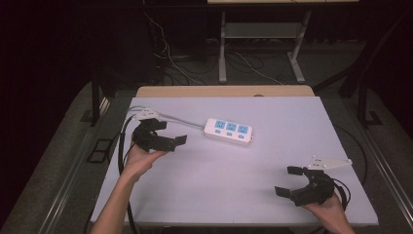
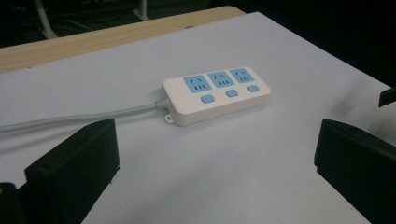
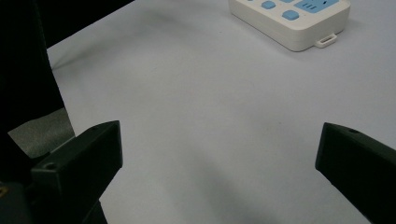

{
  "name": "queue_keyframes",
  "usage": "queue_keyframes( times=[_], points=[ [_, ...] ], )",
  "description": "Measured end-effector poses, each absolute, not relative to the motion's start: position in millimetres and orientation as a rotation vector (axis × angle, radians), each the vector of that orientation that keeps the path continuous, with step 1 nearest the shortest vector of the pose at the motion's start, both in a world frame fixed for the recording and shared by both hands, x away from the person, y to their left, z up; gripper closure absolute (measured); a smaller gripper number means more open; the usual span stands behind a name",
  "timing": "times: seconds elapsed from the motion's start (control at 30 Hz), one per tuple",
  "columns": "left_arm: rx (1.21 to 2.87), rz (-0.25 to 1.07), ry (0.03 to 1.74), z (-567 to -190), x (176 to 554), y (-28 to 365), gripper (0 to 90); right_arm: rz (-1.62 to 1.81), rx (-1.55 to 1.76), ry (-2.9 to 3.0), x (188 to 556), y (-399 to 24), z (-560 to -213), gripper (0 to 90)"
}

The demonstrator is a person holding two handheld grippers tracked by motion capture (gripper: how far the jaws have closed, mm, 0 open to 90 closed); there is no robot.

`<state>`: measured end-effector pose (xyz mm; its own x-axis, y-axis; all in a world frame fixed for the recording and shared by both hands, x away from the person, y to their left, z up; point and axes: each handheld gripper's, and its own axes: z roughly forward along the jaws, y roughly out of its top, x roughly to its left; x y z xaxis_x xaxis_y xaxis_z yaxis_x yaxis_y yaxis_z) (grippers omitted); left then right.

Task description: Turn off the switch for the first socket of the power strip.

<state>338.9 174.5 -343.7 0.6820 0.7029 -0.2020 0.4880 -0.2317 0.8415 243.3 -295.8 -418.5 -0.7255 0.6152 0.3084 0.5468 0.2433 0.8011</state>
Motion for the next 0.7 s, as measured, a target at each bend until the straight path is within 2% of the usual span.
queue_keyframes(
  times=[0.43, 0.7],
  points=[
    [1.856, 0.277, 0.912, -357, 305, 180, 0.0, 1.509, 1.122, 2.433, 244, -292, -419, 0.4],
    [1.833, 0.232, 0.914, -372, 291, 184, 0.0, 1.51, 1.122, 2.432, 243, -291, -419, 0.4]
  ],
)
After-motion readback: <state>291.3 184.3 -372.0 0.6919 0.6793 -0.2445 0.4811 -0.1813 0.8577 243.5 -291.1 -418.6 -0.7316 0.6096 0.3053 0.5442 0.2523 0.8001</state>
